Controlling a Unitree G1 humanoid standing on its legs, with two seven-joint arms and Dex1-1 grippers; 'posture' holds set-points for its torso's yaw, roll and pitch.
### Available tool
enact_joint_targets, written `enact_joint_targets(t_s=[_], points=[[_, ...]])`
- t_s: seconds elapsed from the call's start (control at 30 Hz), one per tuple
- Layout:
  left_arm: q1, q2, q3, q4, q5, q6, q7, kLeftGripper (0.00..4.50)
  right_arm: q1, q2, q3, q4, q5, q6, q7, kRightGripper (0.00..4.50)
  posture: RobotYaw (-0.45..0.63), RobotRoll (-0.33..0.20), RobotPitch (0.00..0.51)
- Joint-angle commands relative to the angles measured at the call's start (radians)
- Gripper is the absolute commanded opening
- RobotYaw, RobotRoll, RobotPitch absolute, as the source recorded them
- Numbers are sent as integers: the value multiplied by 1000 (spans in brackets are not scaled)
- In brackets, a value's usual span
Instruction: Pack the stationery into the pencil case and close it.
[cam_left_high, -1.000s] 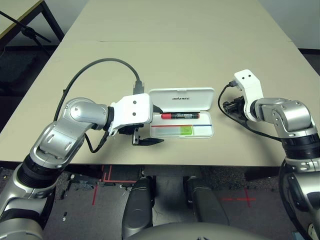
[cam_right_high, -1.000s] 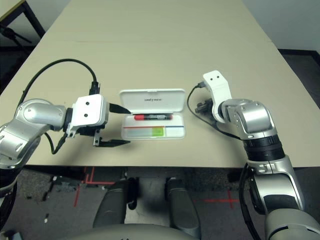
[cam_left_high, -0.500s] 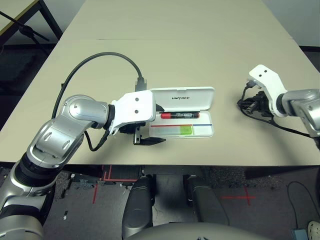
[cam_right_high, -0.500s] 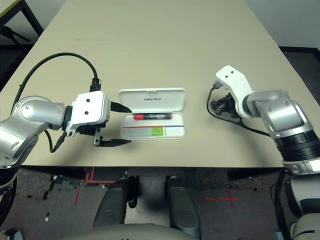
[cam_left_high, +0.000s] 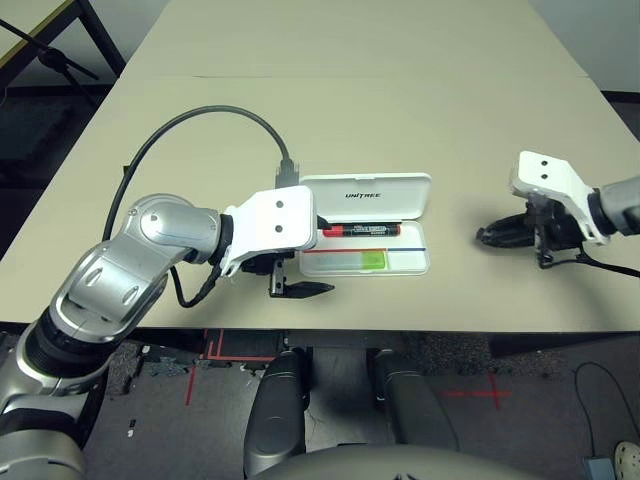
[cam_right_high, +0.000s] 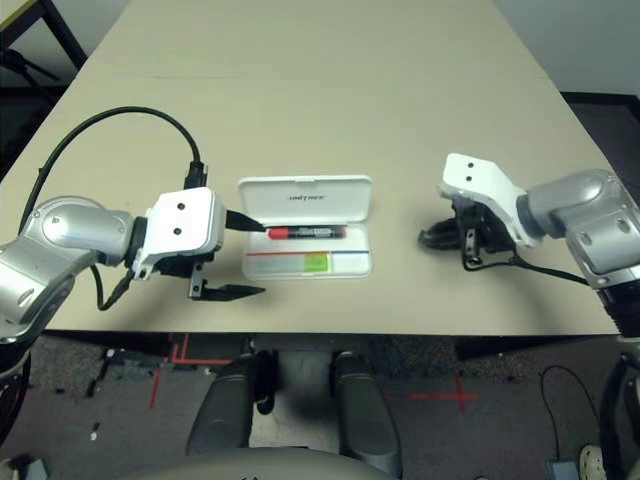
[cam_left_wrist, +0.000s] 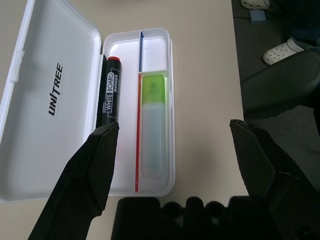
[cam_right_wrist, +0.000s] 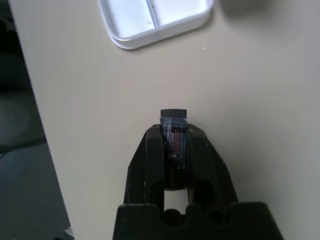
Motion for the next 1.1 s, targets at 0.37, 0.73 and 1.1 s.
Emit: enact_joint_targets(t_s=[0.37,0.73,1.1], points=[[-98,-11,-44,-53,-47,105,38,4500,-75,142,44,-28,-24,-62,58,317,69,0,201],[32,18,-58,90,32,-110,22,4500,-104,243,76,-12,-63,-113,39,317,85,0,197],[137,22,-46,196,93,-305,4,4500,-114,301,105,6,-83,-145,45,317,100,0,196]])
